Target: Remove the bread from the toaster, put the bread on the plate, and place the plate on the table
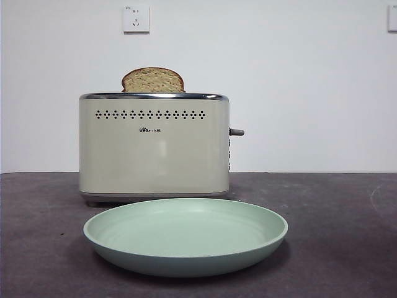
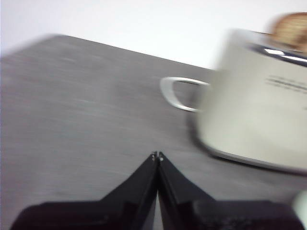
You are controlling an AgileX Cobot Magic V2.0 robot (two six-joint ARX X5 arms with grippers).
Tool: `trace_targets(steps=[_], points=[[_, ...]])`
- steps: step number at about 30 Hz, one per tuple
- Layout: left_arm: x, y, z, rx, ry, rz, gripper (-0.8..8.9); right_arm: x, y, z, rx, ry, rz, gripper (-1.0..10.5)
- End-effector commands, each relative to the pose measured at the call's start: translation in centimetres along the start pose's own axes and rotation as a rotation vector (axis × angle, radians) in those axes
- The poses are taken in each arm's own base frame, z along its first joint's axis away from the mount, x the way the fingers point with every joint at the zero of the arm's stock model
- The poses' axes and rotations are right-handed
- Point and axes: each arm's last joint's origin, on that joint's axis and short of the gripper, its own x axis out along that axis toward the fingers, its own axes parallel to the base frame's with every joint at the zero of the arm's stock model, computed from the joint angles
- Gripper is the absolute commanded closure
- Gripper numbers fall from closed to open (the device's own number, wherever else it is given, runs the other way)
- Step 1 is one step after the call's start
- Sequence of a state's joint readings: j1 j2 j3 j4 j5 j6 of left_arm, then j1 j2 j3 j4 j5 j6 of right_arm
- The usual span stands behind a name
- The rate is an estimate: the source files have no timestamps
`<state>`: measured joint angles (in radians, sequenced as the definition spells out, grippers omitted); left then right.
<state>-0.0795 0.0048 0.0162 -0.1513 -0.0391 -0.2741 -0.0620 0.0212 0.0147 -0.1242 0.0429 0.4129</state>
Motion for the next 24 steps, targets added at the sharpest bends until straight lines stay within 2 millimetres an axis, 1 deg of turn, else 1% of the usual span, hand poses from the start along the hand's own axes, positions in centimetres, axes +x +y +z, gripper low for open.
trace_targets(steps=[1, 3, 6, 8, 12, 15, 18, 24], points=[[-0.2, -0.6, 0.4, -0.126, 0.041, -0.157, 8.19, -0.1, 0.5, 0.7, 0.068, -0.03, 0.087, 9.5], [-0.6, -1.0, 1.2, -0.188, 0.066, -0.212, 8.19, -0.4, 1.1, 1.8, 0.069, -0.041, 0.131, 9.6], [-1.3, -1.6, 3.1, -0.196, 0.072, -0.26, 8.19, -0.9, 2.1, 3.7, 0.066, -0.033, 0.175, 9.6], [-1.7, -2.1, 4.8, -0.19, 0.059, -0.271, 8.19, -1.0, 2.8, 5.3, 0.063, -0.022, 0.198, 9.6], [-1.9, -3.1, 8.4, -0.153, 0.041, -0.282, 8.19, -0.8, 4.5, 8.7, 0.014, 0.007, 0.258, 9.6], [-1.6, -4.0, 11.3, -0.095, 0.037, -0.296, 8.19, -0.2, 6.0, 11.4, -0.023, 0.034, 0.316, 9.6], [-0.8, -5.0, 14.4, -0.03, 0.038, -0.324, 8.19, 0.5, 7.4, 14.2, -0.056, 0.041, 0.376, 9.5], [1.4, -6.9, 20.5, 0.067, 0.08, -0.352, 8.19, 1.9, 10.3, 19.5, -0.149, 0.071, 0.51, 9.4]])
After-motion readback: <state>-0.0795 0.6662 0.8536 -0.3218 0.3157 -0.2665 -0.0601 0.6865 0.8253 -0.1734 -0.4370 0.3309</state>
